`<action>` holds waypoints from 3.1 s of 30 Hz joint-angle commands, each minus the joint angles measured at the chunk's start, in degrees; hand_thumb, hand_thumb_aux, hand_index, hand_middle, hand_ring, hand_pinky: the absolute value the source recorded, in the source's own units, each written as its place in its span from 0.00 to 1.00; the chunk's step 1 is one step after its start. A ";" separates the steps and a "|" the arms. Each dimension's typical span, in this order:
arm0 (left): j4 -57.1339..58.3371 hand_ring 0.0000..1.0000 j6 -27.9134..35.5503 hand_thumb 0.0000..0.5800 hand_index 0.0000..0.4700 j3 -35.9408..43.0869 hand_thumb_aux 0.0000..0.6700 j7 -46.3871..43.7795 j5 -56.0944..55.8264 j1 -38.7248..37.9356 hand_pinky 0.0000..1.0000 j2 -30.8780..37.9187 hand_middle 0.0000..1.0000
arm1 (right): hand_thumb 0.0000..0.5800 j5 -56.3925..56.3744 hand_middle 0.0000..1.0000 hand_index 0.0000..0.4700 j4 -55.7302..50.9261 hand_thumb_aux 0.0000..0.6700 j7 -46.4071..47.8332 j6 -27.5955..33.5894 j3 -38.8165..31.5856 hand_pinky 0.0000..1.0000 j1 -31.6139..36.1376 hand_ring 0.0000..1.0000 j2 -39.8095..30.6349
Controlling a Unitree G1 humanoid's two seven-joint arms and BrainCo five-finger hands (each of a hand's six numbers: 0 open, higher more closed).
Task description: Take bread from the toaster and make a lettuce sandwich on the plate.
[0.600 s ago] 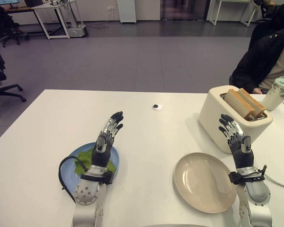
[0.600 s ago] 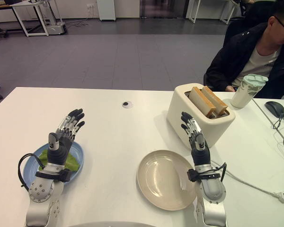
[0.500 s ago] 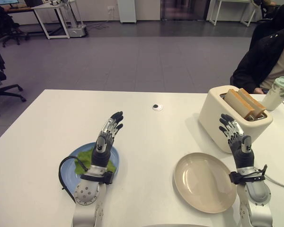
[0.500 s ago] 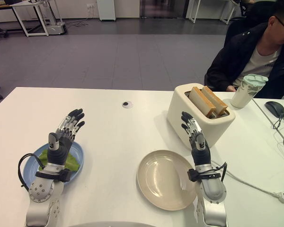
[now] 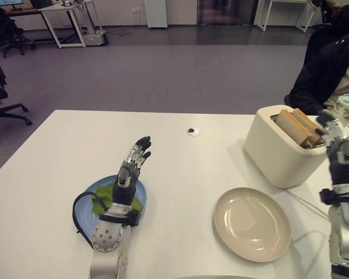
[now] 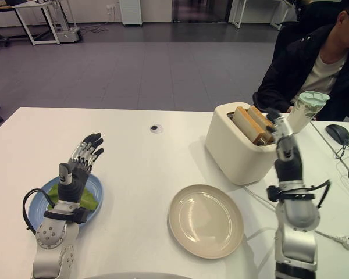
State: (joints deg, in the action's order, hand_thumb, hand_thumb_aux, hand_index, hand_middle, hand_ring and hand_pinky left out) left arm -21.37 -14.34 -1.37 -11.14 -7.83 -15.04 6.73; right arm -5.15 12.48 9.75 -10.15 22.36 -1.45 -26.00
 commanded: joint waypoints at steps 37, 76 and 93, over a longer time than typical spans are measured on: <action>-0.41 0.00 -1.60 0.00 0.00 0.45 0.00 1.42 1.46 -1.29 0.00 -1.31 0.00 | 0.84 21.03 0.00 0.60 -38.66 0.60 -6.44 -3.22 -15.46 0.00 21.56 0.00 -12.98; -1.65 0.00 -1.44 0.00 0.00 1.01 0.00 1.83 2.03 -1.43 0.00 -1.00 0.00 | 1.00 -9.36 0.00 1.00 0.43 1.00 15.29 15.00 1.80 0.00 16.36 0.00 -21.03; 1.93 0.00 -2.52 0.00 0.00 -4.93 0.00 0.64 2.40 1.16 0.00 3.72 0.00 | 1.00 -14.54 0.00 1.00 7.22 1.00 43.22 27.26 -12.66 0.00 -18.24 0.00 -22.96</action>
State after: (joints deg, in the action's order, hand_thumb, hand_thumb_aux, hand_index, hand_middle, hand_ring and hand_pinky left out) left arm -20.48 -16.67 -5.20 -10.28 -5.57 -14.66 9.74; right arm -22.91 22.10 55.33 17.98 11.97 -22.40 -50.17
